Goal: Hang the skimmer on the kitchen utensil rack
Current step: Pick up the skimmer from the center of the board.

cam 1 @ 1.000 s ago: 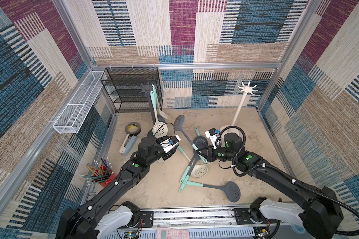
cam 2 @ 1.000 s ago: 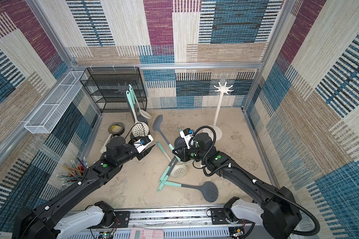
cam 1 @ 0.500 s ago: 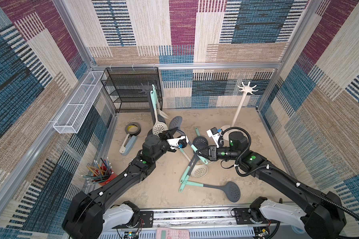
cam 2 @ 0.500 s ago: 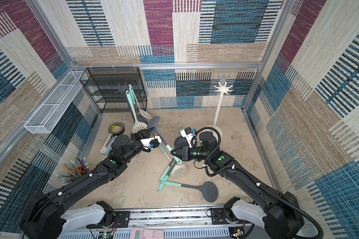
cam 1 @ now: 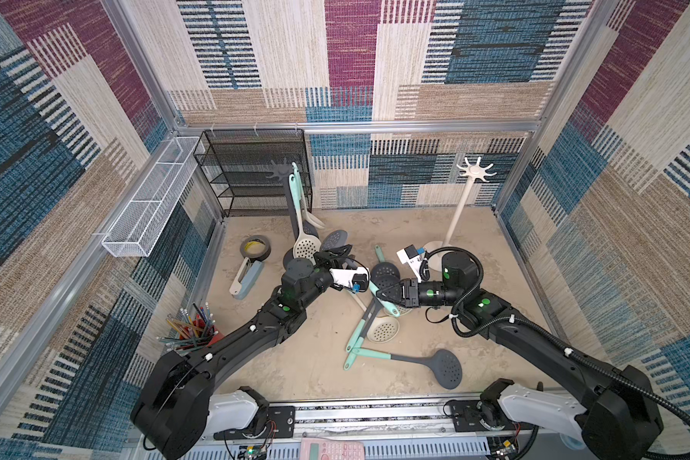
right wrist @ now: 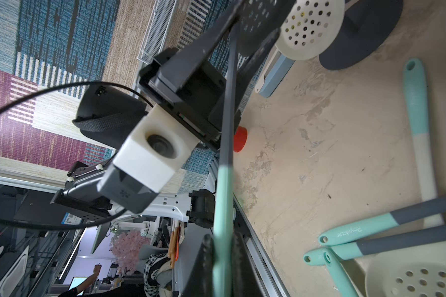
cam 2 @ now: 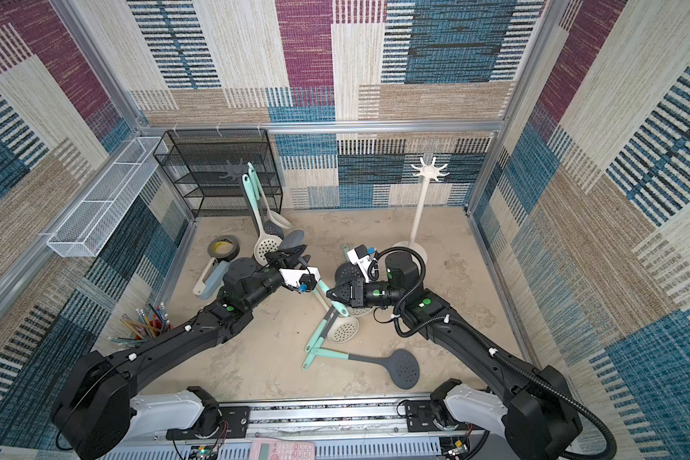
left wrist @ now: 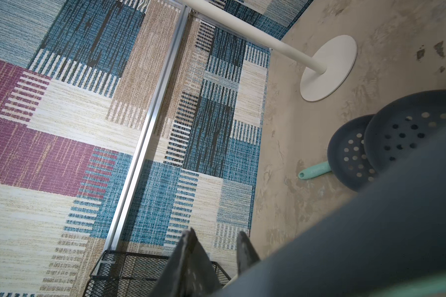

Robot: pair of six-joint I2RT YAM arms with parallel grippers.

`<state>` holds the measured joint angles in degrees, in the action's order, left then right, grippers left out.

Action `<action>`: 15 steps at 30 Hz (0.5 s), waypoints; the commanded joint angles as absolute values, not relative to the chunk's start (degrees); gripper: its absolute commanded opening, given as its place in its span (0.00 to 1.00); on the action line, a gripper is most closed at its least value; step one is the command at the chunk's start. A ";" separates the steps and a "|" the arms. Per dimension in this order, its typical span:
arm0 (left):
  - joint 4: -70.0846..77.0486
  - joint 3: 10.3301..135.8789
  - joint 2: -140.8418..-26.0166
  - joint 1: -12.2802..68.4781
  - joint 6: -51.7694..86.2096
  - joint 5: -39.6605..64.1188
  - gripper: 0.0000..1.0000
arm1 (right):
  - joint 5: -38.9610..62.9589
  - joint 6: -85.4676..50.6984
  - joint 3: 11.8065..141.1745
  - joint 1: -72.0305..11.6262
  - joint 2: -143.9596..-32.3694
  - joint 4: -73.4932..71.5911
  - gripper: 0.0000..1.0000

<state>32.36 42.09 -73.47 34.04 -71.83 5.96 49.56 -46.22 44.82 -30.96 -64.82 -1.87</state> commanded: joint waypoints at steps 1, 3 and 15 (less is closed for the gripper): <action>36.48 42.95 -74.04 34.06 -70.58 5.89 0.18 | 53.02 -45.97 44.88 -29.98 -63.78 -7.54 0.05; 36.26 43.07 -74.16 34.08 -70.24 5.95 0.10 | 52.54 -45.80 44.88 -28.87 -63.00 -7.34 0.12; 20.08 47.32 -69.65 34.18 -54.36 6.00 0.00 | 38.19 -36.01 51.74 -25.57 -58.57 -4.30 0.66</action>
<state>26.35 44.86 -71.05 34.24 -65.06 6.35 43.97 -41.30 50.39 -25.56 -59.90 -4.38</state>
